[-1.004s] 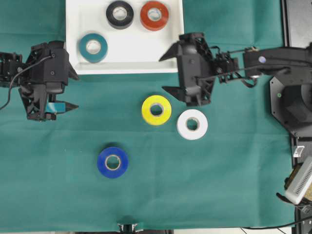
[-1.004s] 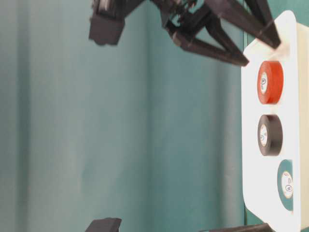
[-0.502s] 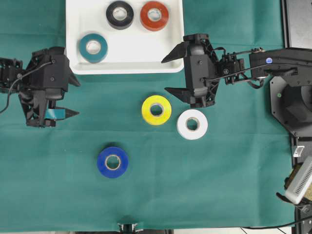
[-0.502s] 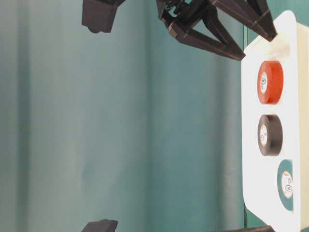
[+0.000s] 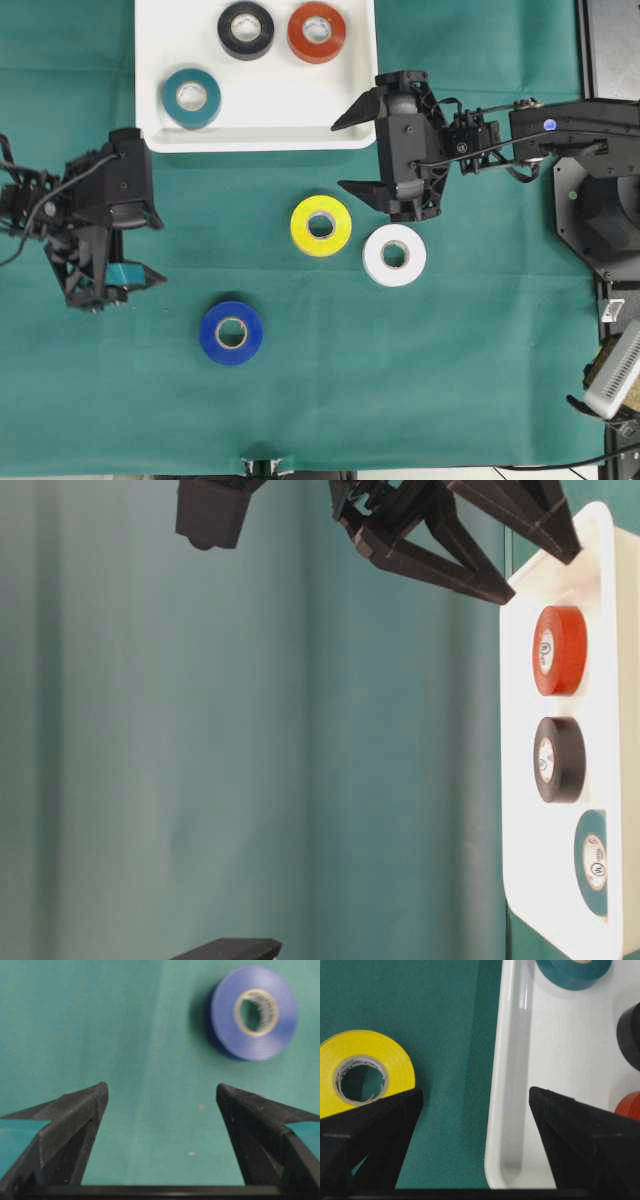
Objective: Put the tape alternately from left to right into the white case.
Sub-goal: 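Move the left gripper down to the blue tape roll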
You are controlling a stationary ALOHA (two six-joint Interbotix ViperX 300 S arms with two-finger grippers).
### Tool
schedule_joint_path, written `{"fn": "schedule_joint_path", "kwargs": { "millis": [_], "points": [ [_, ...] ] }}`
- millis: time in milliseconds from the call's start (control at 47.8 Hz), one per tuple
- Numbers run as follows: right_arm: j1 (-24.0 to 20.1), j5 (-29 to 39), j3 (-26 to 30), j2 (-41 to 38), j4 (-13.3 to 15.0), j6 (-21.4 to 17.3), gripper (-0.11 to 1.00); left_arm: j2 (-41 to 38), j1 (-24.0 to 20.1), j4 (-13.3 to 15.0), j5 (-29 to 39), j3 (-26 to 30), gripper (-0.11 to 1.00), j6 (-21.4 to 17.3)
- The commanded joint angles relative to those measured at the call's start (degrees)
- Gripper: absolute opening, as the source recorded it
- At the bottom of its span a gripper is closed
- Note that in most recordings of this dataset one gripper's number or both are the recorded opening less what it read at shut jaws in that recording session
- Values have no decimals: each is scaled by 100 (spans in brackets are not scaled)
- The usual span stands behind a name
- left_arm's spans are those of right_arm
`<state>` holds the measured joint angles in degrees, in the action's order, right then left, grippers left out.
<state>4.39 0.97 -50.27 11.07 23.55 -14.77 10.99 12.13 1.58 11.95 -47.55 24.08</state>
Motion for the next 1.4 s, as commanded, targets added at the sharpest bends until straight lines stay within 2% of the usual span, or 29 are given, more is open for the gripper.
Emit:
{"fn": "schedule_joint_path", "kwargs": {
  "millis": [0, 125, 230, 481, 732, 1066, 1380],
  "points": [
    [-18, -53, 53, 44, -9, -9, 78, -26, 132, 9, -35, 237, 96, 264],
    [-18, -53, 53, 44, -9, 0, 78, -176, 211, 9, -26, 360, 96, 642],
    [-18, -53, 53, 44, -9, 0, 78, -290, 237, 9, -18, 422, 96, 756],
    [-18, -53, 53, 44, -9, 0, 78, -483, 237, 9, -18, 633, 96, 773],
    [-18, -26, 53, 44, -9, 0, 78, -1002, 308, 9, 26, 1055, 96, 773],
    [-26, -26, 44, 44, -9, 0, 78, -1652, 378, 0, 615, 1696, 96, 879],
    [-62, -26, 44, 44, -9, 0, 78, -2004, 387, 0, 668, 1925, 96, 888]
  ]
}}
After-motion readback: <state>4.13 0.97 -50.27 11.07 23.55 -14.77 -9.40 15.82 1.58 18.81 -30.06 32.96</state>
